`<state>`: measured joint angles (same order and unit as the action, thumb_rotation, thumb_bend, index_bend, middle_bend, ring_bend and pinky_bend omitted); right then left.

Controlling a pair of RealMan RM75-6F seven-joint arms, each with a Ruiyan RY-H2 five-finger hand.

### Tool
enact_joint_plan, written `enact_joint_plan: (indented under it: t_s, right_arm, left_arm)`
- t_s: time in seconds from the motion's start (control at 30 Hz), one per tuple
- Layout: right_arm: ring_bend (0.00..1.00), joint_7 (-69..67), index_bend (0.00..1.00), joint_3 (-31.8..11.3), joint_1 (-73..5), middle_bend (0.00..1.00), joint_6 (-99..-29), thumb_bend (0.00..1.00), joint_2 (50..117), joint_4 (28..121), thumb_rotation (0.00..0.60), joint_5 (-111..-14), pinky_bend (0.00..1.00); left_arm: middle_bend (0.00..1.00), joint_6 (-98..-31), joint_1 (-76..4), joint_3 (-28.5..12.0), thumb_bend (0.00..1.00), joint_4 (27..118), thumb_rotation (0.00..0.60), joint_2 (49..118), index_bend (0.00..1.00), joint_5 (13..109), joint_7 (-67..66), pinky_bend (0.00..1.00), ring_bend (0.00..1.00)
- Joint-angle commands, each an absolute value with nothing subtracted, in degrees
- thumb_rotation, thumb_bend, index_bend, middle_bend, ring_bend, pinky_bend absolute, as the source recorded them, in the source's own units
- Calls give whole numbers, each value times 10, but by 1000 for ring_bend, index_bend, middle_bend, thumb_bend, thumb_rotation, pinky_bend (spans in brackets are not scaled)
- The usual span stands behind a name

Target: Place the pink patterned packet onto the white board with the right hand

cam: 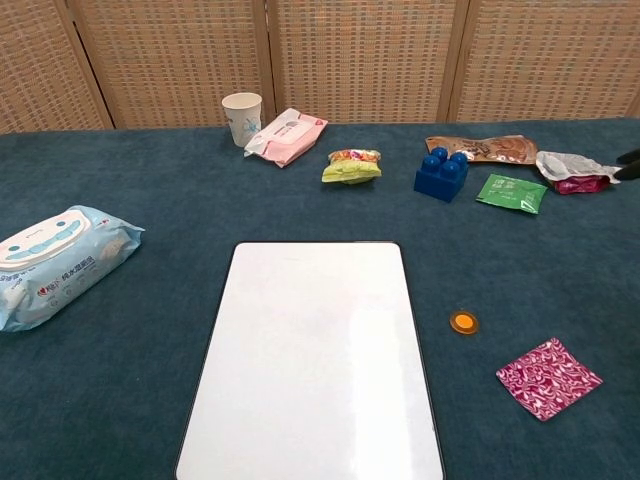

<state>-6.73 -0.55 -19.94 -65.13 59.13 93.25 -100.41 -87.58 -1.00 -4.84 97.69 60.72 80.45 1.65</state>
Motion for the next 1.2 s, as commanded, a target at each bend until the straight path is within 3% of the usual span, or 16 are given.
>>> enact_joint_plan:
  t_s: [0.03, 0.2, 0.33, 0.5, 1.2]
  right_arm:
    - [0, 7, 90, -5, -233, 0, -594, 0, 604, 951, 600, -996, 0]
    - [0, 62, 147, -16, -260, 0, -542, 0, 638, 954, 600, -966, 0]
    - [0, 121, 249, -18, -271, 0, -523, 24, 667, 950, 600, -951, 0]
    - [0, 165, 262, -15, -277, 0, -501, 204, 703, 939, 600, -927, 0]
    - [0, 255, 262, 7, -287, 0, -491, 260, 761, 927, 600, -872, 0]
  left_arm:
    - [0, -872, -13, -48, 0, 975, 582, 610, 0, 805, 8, 0, 0]
    - [0, -866, -14, -45, 0, 970, 583, 616, 0, 802, 1, 0, 0]
    - [0, -866, -14, -48, 0, 969, 582, 615, 0, 797, 7, 0, 0]
    - [0, -864, -14, -48, 0, 968, 584, 614, 0, 794, 11, 0, 0]
    - [0, -861, -14, -49, 0, 968, 584, 610, 0, 791, 20, 0, 0]
